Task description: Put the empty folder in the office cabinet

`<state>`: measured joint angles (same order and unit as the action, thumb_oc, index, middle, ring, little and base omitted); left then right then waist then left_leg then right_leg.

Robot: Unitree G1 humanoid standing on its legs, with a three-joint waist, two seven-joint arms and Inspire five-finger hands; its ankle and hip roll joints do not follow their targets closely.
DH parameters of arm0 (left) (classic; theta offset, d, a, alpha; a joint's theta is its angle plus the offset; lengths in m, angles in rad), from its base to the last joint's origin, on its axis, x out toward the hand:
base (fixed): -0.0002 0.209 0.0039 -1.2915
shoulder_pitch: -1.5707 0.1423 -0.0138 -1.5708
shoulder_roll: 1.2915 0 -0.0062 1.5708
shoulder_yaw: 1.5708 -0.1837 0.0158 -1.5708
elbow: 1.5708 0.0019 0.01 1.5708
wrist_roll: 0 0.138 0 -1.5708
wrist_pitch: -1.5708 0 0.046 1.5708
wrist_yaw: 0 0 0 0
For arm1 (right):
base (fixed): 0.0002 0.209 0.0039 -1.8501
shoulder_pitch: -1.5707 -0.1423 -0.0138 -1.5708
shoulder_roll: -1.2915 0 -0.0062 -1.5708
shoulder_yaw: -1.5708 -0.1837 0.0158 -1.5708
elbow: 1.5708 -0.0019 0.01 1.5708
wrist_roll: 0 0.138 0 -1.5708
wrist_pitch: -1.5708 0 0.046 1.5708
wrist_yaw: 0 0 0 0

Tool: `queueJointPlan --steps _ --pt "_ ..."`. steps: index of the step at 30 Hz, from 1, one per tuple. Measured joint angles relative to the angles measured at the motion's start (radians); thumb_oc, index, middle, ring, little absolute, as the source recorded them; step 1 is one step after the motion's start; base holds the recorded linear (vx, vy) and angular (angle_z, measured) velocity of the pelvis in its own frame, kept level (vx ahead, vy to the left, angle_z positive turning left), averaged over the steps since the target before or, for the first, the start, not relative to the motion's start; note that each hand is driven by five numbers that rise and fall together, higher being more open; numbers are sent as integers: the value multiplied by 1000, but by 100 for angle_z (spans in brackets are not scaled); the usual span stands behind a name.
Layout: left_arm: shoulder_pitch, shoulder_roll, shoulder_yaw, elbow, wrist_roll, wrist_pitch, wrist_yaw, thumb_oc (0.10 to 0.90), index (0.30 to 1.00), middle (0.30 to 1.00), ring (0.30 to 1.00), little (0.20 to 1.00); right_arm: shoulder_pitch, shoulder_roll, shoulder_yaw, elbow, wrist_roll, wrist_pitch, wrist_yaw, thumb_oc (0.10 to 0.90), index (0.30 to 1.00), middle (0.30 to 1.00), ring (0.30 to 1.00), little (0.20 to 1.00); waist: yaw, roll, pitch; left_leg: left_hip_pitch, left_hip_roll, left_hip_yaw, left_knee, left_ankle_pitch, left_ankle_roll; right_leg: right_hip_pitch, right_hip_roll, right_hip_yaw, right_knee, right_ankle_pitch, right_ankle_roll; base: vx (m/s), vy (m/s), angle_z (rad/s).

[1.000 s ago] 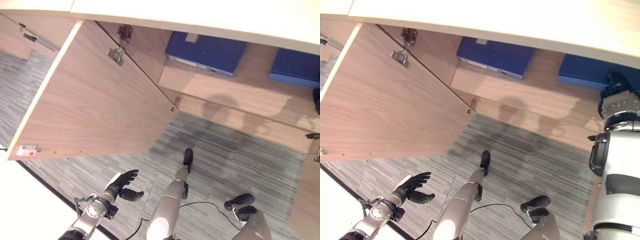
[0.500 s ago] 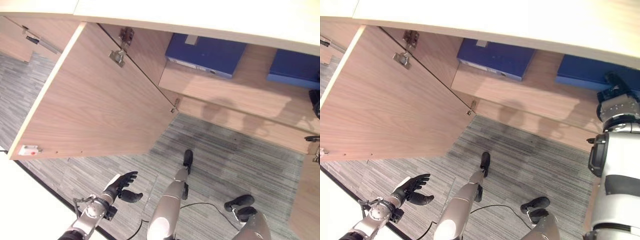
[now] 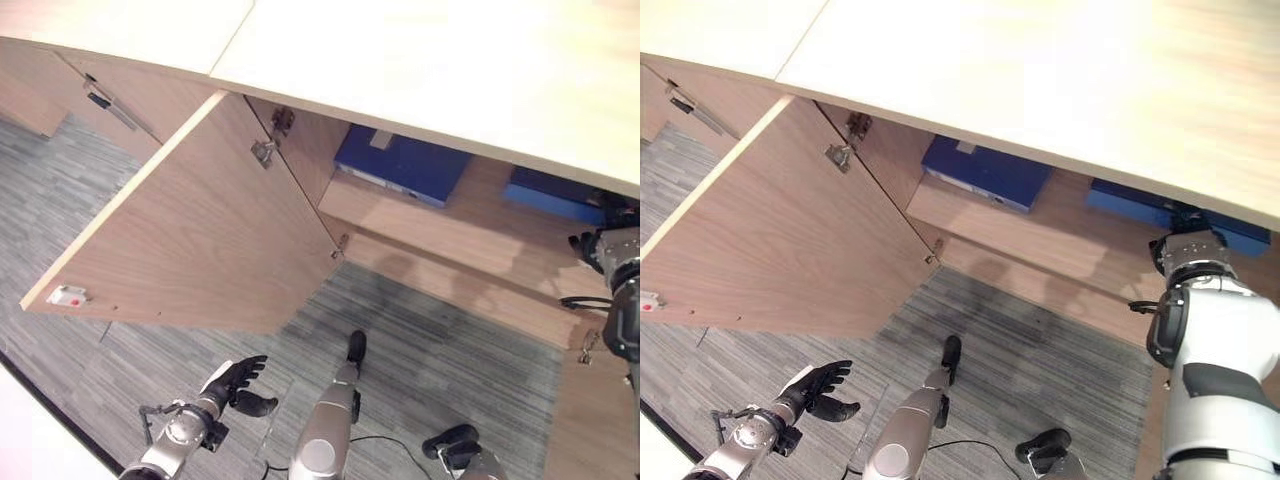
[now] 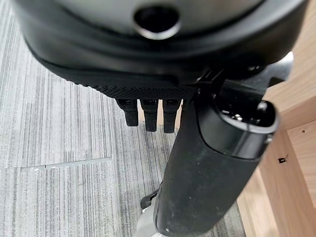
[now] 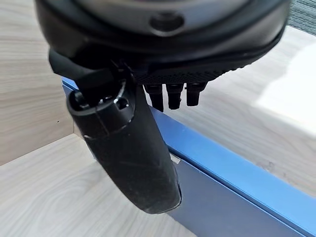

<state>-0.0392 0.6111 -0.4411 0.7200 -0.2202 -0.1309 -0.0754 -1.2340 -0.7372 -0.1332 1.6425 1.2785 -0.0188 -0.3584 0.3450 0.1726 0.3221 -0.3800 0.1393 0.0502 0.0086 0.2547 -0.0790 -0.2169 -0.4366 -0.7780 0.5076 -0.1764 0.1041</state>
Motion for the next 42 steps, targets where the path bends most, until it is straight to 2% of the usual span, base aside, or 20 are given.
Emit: queueJointPlan --steps 7,11,16,24,27,32,34,38,39,41,42 --pt "29 -10 5 44 41 11 -1 800 900 900 900 900 96 96 -36 -22 0 -12 -15 800 900 900 900 900 -8 -7 -37 36 4 5 0 -11 3 53 29 -2 -72 36 11 18 27 -5" --pt "32 -11 7 66 73 21 -1 800 900 900 900 900 119 162 -40 -41 -1 -11 -20 800 900 900 900 900 -9 -13 -44 86 17 26 -1 -25 2 111 62 4 -141 67 16 54 22 -11" --pt "58 -12 9 81 88 21 -2 800 900 900 900 900 159 194 -40 -70 -3 -19 -9 800 900 900 900 900 -14 -52 -92 106 18 31 -8 -42 0 140 74 5 -192 84 24 39 24 -5" --pt "78 -87 44 134 120 22 0 800 900 900 900 900 247 265 -47 -115 -11 -42 -4 800 900 900 900 900 -26 -65 -112 158 21 56 -16 -54 -3 200 111 18 -287 127 30 41 28 -9" --pt "101 -97 48 136 128 22 0 800 900 900 900 900 307 330 -48 -161 -11 -46 9 800 900 900 900 900 -42 -83 -121 182 25 75 -18 -60 -4 222 127 29 -316 144 33 34 28 -13" --pt "108 -121 67 150 127 21 7 800 900 900 900 900 405 401 -33 -239 -22 -65 23 800 900 900 900 900 -63 -94 -128 210 31 88 -32 -62 -7 244 136 37 -353 156 33 19 27 -9" --pt "118 -132 86 162 128 21 7 800 900 900 900 900 485 461 -5 -343 -28 -79 30 800 900 900 900 900 -80 -104 -131 217 34 99 -33 -66 -12 237 141 50 -358 157 32 -19 68 -18" --pt "175 -172 184 175 127 19 28 800 900 900 900 900 747 532 134 -688 -157 -109 78 800 900 900 900 900 -120 -116 -138 242 36 130 -35 -74 -12 241 144 76 -362 168 31 3 43 -21" --pt "198 -195 232 179 128 19 30 800 900 900 900 900 915 537 191 -880 -229 -112 112 400 300 300 300 300 -137 -119 -139 250 34 142 -35 -80 -12 245 143 88 -367 172 32 -51 50 -21" --pt "229 -201 258 187 137 12 28 800 900 900 900 900 1048 502 256 -993 -363 -110 154 400 300 300 300 300 -164 -124 -142 263 33 149 -41 -81 -11 258 144 92 -376 175 34 51 -8 -17" --pt "230 -200 258 209 151 13 28 800 900 900 900 900 1060 480 258 -972 -410 -109 152 400 300 300 300 300 -180 -128 -143 274 39 157 -43 -80 -12 262 152 103 -386 179 32 11 8 -20"
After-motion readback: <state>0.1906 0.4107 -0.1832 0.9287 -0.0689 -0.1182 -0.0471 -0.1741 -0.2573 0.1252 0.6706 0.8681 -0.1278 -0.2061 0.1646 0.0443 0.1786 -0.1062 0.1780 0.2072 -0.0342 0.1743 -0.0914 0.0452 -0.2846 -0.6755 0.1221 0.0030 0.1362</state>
